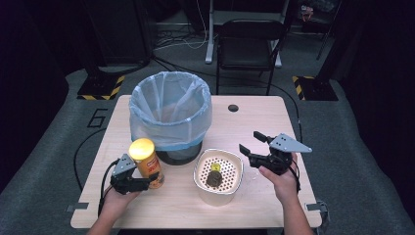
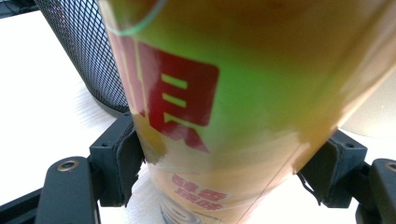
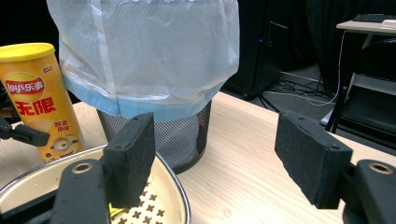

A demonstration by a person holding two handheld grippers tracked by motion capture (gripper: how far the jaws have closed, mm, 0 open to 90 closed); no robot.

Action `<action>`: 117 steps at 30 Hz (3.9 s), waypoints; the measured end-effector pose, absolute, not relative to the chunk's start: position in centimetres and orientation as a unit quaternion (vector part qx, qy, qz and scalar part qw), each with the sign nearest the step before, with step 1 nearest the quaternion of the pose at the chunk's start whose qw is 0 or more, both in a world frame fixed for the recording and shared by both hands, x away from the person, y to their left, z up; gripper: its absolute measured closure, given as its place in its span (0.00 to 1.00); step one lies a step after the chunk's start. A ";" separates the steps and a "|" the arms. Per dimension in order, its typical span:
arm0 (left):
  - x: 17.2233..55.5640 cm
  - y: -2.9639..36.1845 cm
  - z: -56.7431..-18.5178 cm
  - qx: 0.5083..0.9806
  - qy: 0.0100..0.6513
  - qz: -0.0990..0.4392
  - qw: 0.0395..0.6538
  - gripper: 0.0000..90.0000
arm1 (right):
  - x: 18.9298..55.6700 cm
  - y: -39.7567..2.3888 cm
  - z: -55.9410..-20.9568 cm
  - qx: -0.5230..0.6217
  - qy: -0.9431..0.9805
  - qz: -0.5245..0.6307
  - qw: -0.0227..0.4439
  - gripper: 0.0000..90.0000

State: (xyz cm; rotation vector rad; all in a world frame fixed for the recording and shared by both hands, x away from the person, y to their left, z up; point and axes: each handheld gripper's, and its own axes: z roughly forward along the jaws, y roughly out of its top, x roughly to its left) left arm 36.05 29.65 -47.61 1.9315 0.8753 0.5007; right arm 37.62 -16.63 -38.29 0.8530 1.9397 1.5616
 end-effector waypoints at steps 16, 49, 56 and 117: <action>35.8 30.1 -46.1 0.787 0.358 0.189 0.466 0.27 | 37.9 -16.7 -38.8 0.317 0.717 0.568 0.251 0.33; 34.9 29.1 -34.7 0.796 0.342 0.162 0.472 0.27 | 38.4 -17.5 -39.7 0.331 0.714 0.570 0.238 0.33; 34.9 29.1 -32.6 0.800 0.338 0.159 0.470 0.27 | 38.5 -17.4 -39.9 0.332 0.717 0.566 0.236 0.33; 44.2 24.3 -18.7 0.785 0.351 0.193 0.472 0.27 | 38.7 -17.4 -40.7 0.340 0.716 0.566 0.227 0.33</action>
